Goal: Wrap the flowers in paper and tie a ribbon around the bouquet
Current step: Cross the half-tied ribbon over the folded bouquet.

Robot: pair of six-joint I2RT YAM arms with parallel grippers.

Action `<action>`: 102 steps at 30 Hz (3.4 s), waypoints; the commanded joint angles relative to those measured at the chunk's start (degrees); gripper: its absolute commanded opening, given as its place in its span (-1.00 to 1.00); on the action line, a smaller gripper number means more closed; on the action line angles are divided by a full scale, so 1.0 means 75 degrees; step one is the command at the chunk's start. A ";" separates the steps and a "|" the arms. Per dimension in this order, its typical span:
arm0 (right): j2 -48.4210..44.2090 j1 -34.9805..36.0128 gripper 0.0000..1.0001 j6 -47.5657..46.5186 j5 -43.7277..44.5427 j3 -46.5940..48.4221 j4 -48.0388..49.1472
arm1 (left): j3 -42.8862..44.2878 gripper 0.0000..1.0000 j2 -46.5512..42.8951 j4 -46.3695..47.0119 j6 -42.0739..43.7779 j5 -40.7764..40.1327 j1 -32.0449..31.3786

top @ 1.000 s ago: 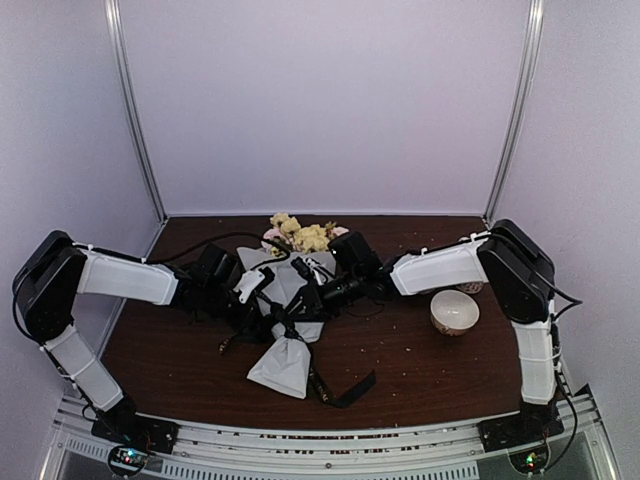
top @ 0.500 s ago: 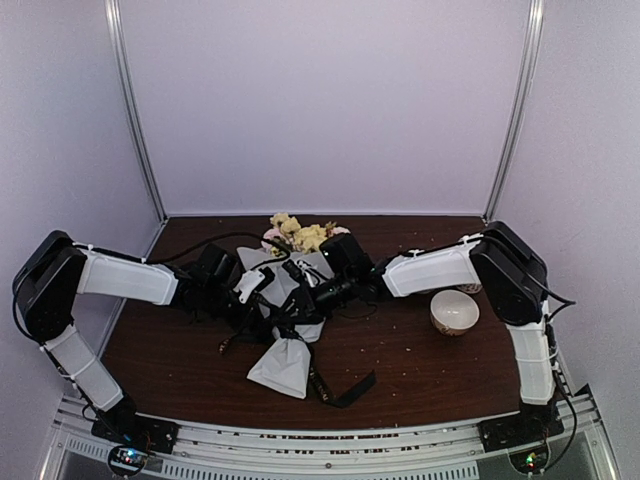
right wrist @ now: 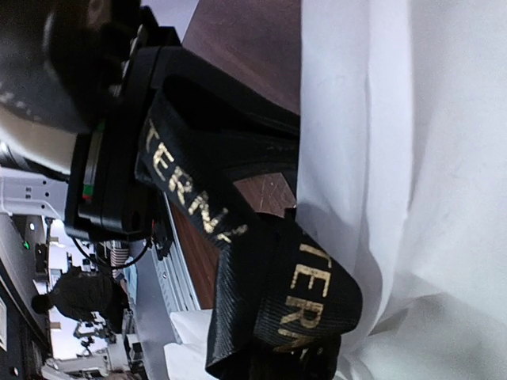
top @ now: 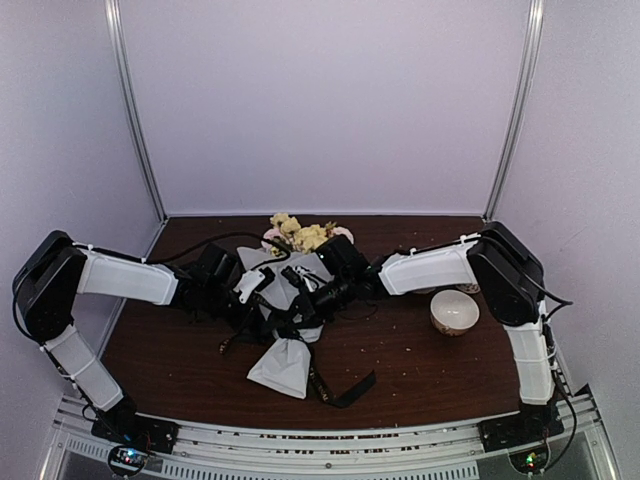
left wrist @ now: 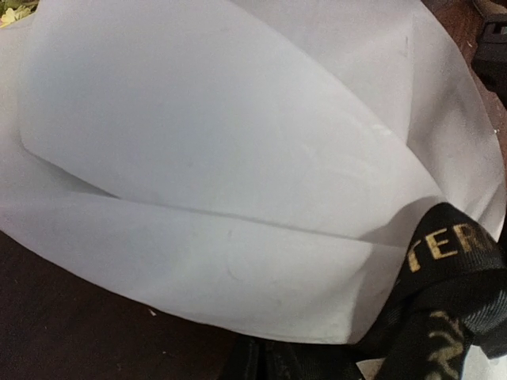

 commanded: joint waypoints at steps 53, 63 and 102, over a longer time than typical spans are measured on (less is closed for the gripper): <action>-0.1579 -0.0965 -1.00 -0.0496 0.1803 -0.0893 -0.0714 | -0.0153 -1.00 -0.0213 0.0105 0.0058 -0.0332 0.0050; -0.1838 -0.1124 -1.00 -0.0815 0.1946 -0.1043 -0.0812 | -0.0200 -1.00 -0.0248 0.0134 0.0059 -0.0361 0.0055; -0.1032 -0.0825 -0.55 -0.0434 0.0138 -0.1156 -0.0076 | -0.0329 -0.89 -0.0448 0.0351 0.0032 -0.0151 0.0057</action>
